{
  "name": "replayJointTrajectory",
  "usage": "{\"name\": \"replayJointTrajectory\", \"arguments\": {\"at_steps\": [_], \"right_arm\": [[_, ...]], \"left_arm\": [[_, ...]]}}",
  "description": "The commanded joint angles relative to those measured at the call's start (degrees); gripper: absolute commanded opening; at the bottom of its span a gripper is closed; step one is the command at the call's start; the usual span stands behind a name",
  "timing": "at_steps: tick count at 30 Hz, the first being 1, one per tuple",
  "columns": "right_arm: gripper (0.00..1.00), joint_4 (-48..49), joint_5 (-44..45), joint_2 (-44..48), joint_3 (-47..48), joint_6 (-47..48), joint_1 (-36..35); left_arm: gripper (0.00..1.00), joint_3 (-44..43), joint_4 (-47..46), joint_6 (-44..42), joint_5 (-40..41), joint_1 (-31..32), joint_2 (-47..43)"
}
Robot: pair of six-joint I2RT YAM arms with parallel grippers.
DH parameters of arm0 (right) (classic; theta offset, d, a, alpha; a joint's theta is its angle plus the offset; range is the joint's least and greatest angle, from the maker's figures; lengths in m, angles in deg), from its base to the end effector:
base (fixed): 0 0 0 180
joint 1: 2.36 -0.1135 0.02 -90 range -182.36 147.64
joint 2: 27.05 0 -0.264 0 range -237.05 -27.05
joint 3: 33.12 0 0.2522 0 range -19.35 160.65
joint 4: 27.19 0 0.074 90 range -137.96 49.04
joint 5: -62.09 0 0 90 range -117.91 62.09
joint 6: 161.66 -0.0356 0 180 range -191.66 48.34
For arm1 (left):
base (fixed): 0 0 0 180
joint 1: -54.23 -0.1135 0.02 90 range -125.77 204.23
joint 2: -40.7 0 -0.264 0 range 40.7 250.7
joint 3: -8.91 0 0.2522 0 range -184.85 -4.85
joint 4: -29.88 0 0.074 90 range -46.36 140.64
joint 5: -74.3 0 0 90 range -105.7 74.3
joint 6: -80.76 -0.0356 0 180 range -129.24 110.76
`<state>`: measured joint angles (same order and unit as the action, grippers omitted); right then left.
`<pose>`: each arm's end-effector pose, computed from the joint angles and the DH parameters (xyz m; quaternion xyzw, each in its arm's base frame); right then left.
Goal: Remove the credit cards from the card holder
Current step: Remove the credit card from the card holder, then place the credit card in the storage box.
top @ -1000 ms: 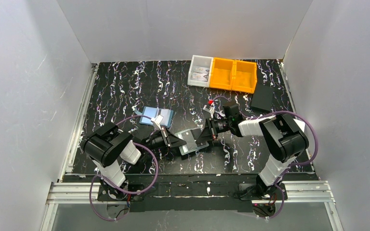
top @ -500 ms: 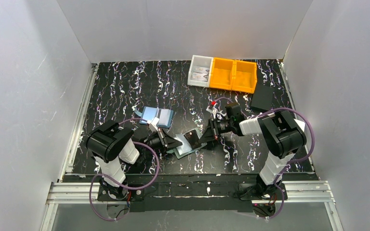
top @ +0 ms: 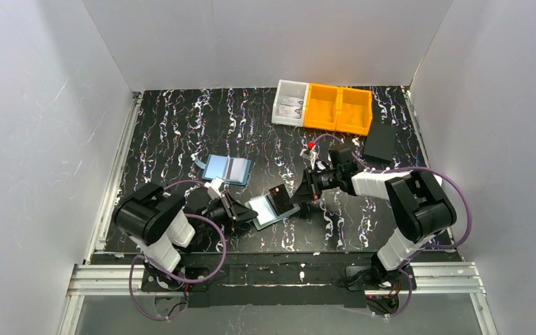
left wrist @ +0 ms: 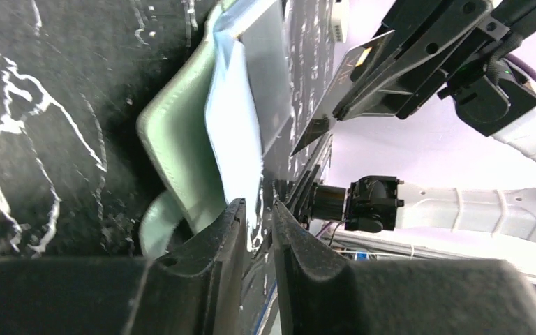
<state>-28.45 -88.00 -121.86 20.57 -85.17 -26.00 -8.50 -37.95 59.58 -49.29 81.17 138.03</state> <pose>0.2624 0.1485 0.1489 -0.2713 0.7710 0.5455 0.1853 0.1686 -0.1078 0.1053 -0.0964 0.7602 -0.5971 0.2370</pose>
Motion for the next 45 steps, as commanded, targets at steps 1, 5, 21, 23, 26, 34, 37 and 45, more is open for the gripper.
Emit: {"name": "replayJointTrajectory", "arguments": {"at_steps": [1, 5, 21, 23, 26, 34, 37, 45], "right_arm": [[0.01, -6.5, 1.2, 4.1, 4.2, 7.4, 0.5], [0.01, -16.5, 3.8, 6.7, 7.6, 16.1, 1.2], [0.01, -57.5, 14.1, -1.8, 35.7, 49.4, 9.3], [0.01, -59.9, 15.3, -3.7, 39.4, 51.4, 10.6], [0.01, -62.4, 18.6, -6.5, 45.5, 53.9, 12.8], [0.01, -68.0, 30.7, -13.6, 61.2, 63.0, 18.6], [0.01, -69.6, 34.9, -16.2, 66.6, 65.9, 19.3], [0.01, -70.6, 40.5, -23.6, 81.2, 68.3, 19.3]], "left_arm": [[0.22, 2.9, 4.0, -1.8, 3.1, -0.3, -10.6], [0.25, 3.5, 14.9, -4.5, 5.2, -0.3, -23.2], [0.89, 3.5, 65.1, -15.9, 18.0, -1.0, -83.9], [0.89, 3.4, 65.4, -15.9, 16.9, -0.9, -83.2], [0.89, 2.1, 65.4, -16.7, 14.7, -0.9, -80.3], [0.89, -1.0, 65.4, -19.5, 11.0, -1.0, -74.5], [0.9, -0.7, 65.4, -19.6, 11.1, -1.0, -74.3], [0.9, 0.9, 65.4, -18.5, 11.2, -1.0, -76.1]]}}
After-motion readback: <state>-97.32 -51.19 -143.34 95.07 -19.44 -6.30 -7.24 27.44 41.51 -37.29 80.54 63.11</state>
